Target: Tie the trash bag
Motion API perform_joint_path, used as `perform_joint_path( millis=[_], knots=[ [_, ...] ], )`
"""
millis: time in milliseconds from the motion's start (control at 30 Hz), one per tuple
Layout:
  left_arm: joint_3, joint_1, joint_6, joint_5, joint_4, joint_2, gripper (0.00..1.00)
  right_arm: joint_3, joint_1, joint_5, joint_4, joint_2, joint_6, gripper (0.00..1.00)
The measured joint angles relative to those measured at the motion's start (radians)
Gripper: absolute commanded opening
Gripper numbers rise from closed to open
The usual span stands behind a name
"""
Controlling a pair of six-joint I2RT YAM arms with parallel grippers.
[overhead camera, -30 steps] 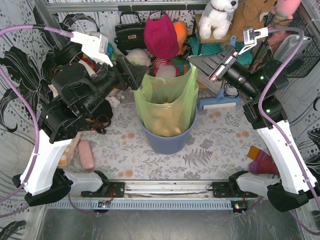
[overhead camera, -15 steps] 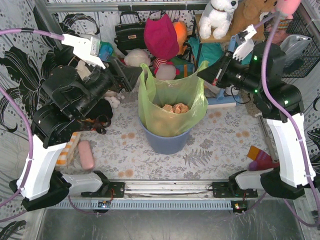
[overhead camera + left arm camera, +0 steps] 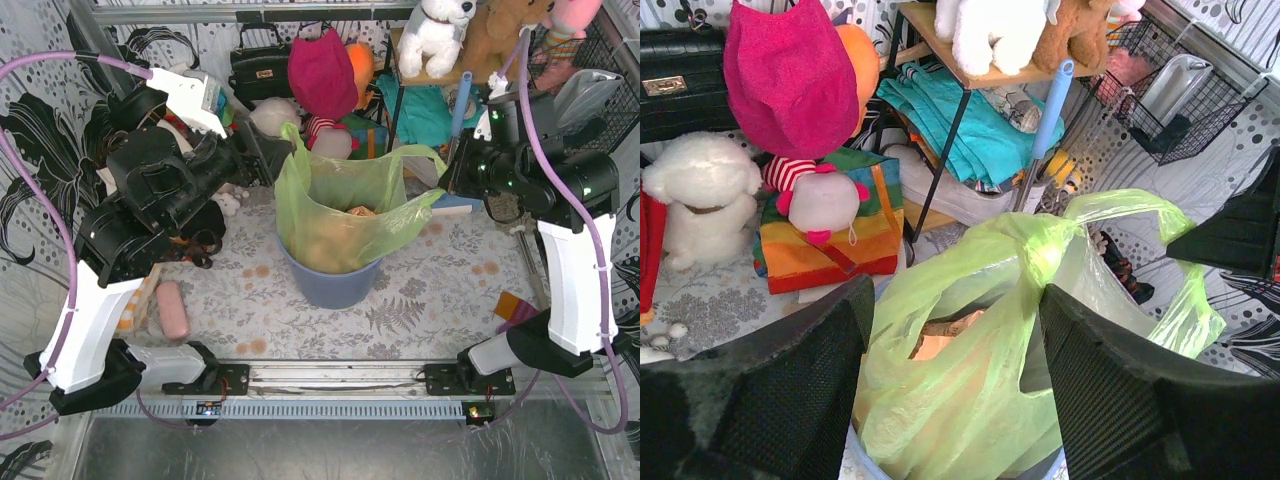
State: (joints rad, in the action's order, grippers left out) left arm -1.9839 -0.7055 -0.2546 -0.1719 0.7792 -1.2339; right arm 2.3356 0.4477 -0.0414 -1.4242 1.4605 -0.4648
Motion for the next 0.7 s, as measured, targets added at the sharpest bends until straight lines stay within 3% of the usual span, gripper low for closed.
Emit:
perform_joint_path(
  millis=[233, 267, 333, 433, 533, 700],
  knots=[
    [0.0, 0.001, 0.001, -0.002, 0.005, -0.003, 0.75, 0.132, 0.0, -0.18, -0.018, 0.087, 0.022, 0.02],
    [0.0, 0.001, 0.001, -0.002, 0.005, -0.003, 0.75, 0.135, 0.0, -0.203, 0.005, 0.089, 0.026, 0.08],
    [0.0, 0.001, 0.0, -0.004, 0.005, -0.003, 0.75, 0.111, 0.0, -0.237, 0.077, 0.074, 0.04, 0.32],
    [0.0, 0.001, 0.0, -0.008, 0.005, -0.001, 0.75, -0.042, 0.0, -0.241, 0.27, -0.016, 0.062, 0.5],
    [0.0, 0.001, 0.0, -0.011, 0.005, 0.003, 0.75, -0.195, 0.0, -0.184, 0.463, -0.115, 0.064, 0.61],
    [0.016, 0.001, 0.0, -0.013, 0.003, 0.023, 0.75, -0.315, 0.0, -0.031, 0.702, -0.223, 0.028, 0.7]
  ],
)
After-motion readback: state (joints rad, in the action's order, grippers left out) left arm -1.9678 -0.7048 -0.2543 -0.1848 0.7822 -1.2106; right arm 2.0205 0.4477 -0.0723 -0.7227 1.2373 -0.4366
